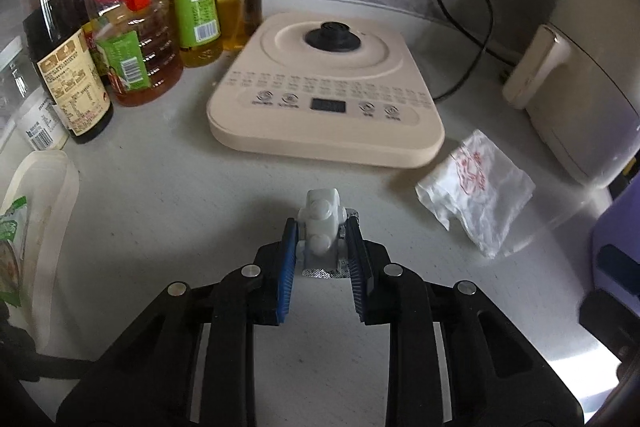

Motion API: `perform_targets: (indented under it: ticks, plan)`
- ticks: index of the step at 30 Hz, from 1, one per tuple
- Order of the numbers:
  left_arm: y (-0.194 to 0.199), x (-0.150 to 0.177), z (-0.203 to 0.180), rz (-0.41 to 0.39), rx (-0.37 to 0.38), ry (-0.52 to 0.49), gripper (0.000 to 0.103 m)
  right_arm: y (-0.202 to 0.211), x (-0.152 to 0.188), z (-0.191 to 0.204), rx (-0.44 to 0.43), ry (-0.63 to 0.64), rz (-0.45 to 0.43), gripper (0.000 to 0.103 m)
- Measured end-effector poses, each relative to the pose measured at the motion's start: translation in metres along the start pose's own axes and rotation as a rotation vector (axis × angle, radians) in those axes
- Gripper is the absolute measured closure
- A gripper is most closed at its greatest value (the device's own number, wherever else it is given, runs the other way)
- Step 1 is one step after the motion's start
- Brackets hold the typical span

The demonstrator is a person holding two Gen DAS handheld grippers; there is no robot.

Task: Collect trash
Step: 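Grasp the white printed paper bag with the right gripper while the left holds the blister pack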

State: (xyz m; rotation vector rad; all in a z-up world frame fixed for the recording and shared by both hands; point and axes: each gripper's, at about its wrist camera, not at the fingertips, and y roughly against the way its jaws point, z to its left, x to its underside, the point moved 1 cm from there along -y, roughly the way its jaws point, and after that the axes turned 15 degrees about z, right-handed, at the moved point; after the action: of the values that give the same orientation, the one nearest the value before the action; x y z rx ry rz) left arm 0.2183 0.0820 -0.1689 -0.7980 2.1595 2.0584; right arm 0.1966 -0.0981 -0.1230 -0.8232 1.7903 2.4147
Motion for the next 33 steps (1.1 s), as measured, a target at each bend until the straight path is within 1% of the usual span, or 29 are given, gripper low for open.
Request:
perform_targets:
  ticks: [3,7,11,15,23,26,27,28,29,31,33]
  plan:
    - [0.003,-0.004,0.005,-0.01,-0.001,0.005,0.079,-0.013,-0.009,0.005,-0.004,0.015,0.019,0.036]
    - [0.009,-0.007,0.008,-0.033,-0.011,0.01,0.079,-0.03,-0.02,0.012,-0.022,0.042,0.055,0.05]
    - [0.009,-0.01,0.012,-0.041,-0.006,0.026,0.079,-0.045,-0.028,0.018,-0.019,0.068,0.078,0.054]
    - [0.01,-0.01,0.014,-0.047,-0.001,0.042,0.079,-0.058,-0.034,0.019,-0.02,0.069,0.105,0.061]
    - [0.01,-0.007,0.017,-0.04,0.006,0.054,0.079,-0.075,-0.046,0.016,-0.003,0.068,0.129,0.064]
    - [0.009,-0.006,0.017,-0.035,0.008,0.055,0.079,-0.083,-0.048,0.015,0.015,0.062,0.139,0.074]
    - [0.009,-0.006,0.017,-0.034,0.009,0.055,0.079,-0.087,-0.048,0.013,0.021,0.059,0.148,0.079]
    - [0.009,-0.006,0.017,-0.035,0.01,0.054,0.079,-0.087,-0.047,0.013,0.026,0.06,0.142,0.083]
    - [0.01,-0.006,0.016,-0.036,0.01,0.053,0.079,-0.088,-0.047,0.013,0.032,0.061,0.14,0.084]
    - [0.01,-0.006,0.015,-0.037,0.014,0.053,0.079,-0.087,-0.045,0.013,0.038,0.068,0.144,0.093]
    - [0.011,-0.006,0.015,-0.039,0.016,0.053,0.079,-0.085,-0.041,0.013,0.044,0.076,0.146,0.097]
